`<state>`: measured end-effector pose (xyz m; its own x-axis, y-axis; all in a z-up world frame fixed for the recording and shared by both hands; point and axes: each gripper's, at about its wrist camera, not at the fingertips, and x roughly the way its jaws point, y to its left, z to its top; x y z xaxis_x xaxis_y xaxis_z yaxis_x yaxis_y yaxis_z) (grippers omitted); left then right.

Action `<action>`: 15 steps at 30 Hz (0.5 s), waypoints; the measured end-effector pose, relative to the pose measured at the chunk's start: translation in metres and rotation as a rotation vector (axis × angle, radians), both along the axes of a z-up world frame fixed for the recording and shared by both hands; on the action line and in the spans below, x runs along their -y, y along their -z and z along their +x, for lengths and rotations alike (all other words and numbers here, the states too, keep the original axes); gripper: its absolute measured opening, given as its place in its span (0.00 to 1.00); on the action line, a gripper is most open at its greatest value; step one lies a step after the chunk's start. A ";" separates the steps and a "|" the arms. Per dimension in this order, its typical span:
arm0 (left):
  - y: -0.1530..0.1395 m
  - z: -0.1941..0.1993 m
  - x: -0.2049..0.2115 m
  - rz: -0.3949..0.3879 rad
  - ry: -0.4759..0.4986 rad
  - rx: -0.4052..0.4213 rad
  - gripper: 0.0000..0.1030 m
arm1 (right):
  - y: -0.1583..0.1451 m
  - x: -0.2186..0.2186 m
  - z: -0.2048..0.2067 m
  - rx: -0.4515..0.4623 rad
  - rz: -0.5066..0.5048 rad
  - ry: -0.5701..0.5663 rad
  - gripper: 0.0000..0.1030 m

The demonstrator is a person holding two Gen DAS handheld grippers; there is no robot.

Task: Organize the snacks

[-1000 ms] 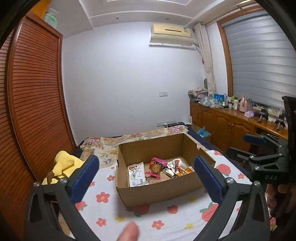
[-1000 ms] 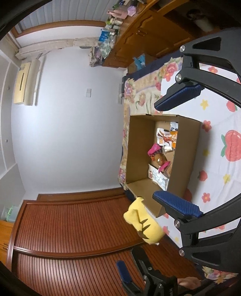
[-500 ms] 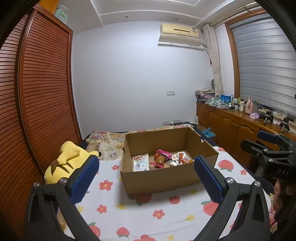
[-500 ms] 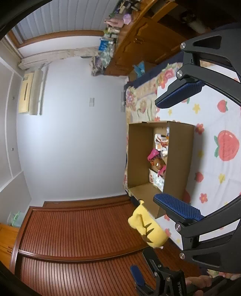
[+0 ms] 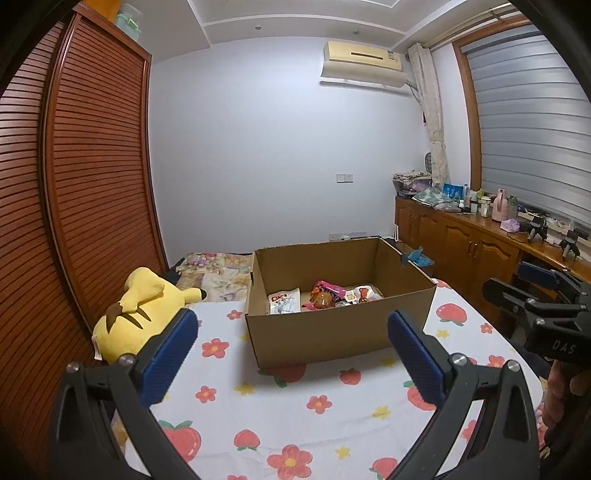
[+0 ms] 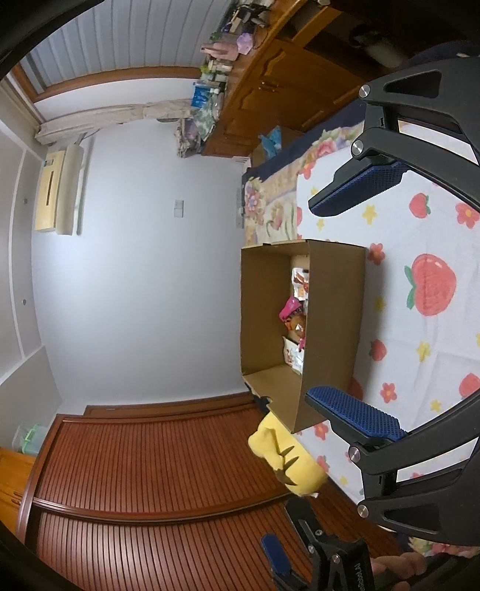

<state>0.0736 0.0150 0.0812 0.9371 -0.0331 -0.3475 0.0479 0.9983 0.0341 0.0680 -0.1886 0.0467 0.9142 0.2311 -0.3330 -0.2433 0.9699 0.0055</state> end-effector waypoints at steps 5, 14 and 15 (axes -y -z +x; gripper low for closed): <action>0.003 0.000 -0.001 0.000 0.000 -0.007 1.00 | 0.000 -0.001 -0.002 0.000 0.003 -0.004 0.92; 0.004 -0.001 0.000 0.001 -0.002 -0.011 1.00 | -0.003 -0.003 -0.005 0.014 -0.010 -0.005 0.92; 0.004 -0.001 0.000 0.002 -0.004 -0.009 1.00 | -0.003 -0.003 -0.005 0.015 -0.010 -0.006 0.92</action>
<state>0.0723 0.0151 0.0776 0.9340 -0.0287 -0.3561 0.0442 0.9984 0.0354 0.0635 -0.1854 0.0498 0.9177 0.2334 -0.3216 -0.2489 0.9685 -0.0075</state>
